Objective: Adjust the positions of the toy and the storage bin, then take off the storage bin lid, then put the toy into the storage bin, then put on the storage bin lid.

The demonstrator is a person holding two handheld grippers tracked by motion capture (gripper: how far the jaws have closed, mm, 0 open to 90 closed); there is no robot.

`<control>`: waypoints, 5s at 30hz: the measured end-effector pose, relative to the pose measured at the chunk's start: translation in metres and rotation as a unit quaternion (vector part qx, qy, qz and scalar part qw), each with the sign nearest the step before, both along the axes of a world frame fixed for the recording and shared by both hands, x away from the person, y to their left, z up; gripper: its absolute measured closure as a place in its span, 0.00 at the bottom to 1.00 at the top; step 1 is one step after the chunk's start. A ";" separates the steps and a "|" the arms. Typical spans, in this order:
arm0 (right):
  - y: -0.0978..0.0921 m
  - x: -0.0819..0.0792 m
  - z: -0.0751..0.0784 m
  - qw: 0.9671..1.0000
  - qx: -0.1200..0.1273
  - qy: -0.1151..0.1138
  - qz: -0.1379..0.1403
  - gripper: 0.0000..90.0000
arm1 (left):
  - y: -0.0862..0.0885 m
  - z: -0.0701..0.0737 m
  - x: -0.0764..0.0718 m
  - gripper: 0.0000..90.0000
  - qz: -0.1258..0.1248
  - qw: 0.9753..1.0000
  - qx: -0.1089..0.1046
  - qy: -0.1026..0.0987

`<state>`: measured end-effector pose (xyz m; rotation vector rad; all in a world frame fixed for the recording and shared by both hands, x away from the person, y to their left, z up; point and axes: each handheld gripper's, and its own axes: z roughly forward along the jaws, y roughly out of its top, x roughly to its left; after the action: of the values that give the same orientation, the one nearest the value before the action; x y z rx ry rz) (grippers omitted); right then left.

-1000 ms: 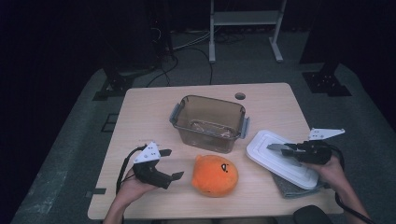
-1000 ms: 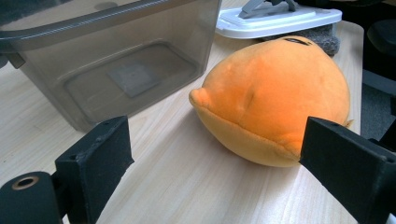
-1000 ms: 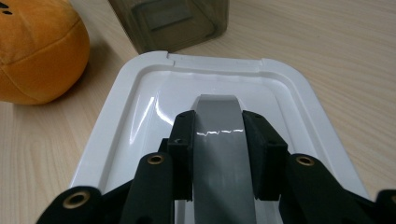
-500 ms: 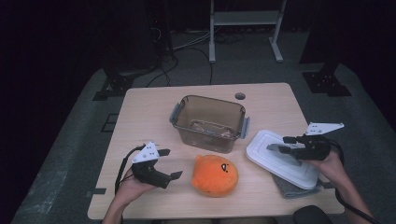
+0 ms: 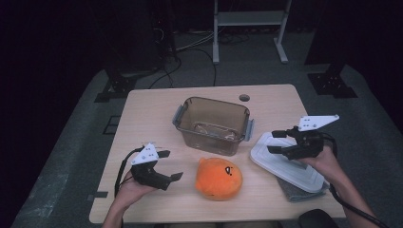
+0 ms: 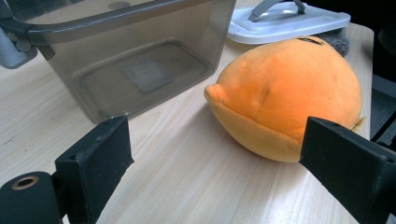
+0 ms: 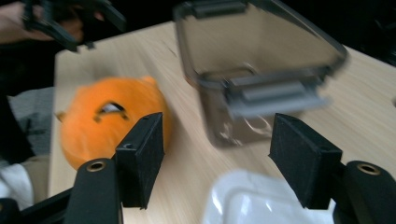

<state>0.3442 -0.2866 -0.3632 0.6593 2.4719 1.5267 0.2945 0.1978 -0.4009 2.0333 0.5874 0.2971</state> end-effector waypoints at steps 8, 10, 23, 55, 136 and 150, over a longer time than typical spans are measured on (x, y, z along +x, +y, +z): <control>0.045 -0.006 0.020 0.998 0.009 -0.014 0.062 0.33 | 0.006 0.000 0.000 0.08 0.010 1.000 0.000 -0.001; 0.056 -0.006 0.022 0.997 0.007 -0.014 0.075 0.32 | 0.008 0.000 0.000 0.08 0.012 1.000 -0.001 -0.001; 0.102 -0.011 0.024 0.992 -0.001 -0.013 0.126 0.30 | 0.024 0.000 0.003 0.08 0.040 0.999 -0.008 -0.005; 0.161 -0.018 -0.029 0.982 -0.066 0.014 0.179 0.29 | 0.029 -0.001 0.001 0.08 0.044 0.999 -0.002 -0.005; 0.158 -0.015 0.067 0.989 -0.012 -0.019 0.148 0.79 | 0.041 -0.010 0.011 0.07 0.060 0.998 -0.001 -0.001; 0.156 0.010 0.089 0.992 -0.009 -0.032 0.120 0.79 | 0.038 -0.010 0.011 0.07 0.055 0.999 0.000 -0.001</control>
<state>0.3543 -0.1307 -0.2744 0.3131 2.5883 1.5734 0.3058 0.2361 -0.4109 2.0041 0.6985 0.3642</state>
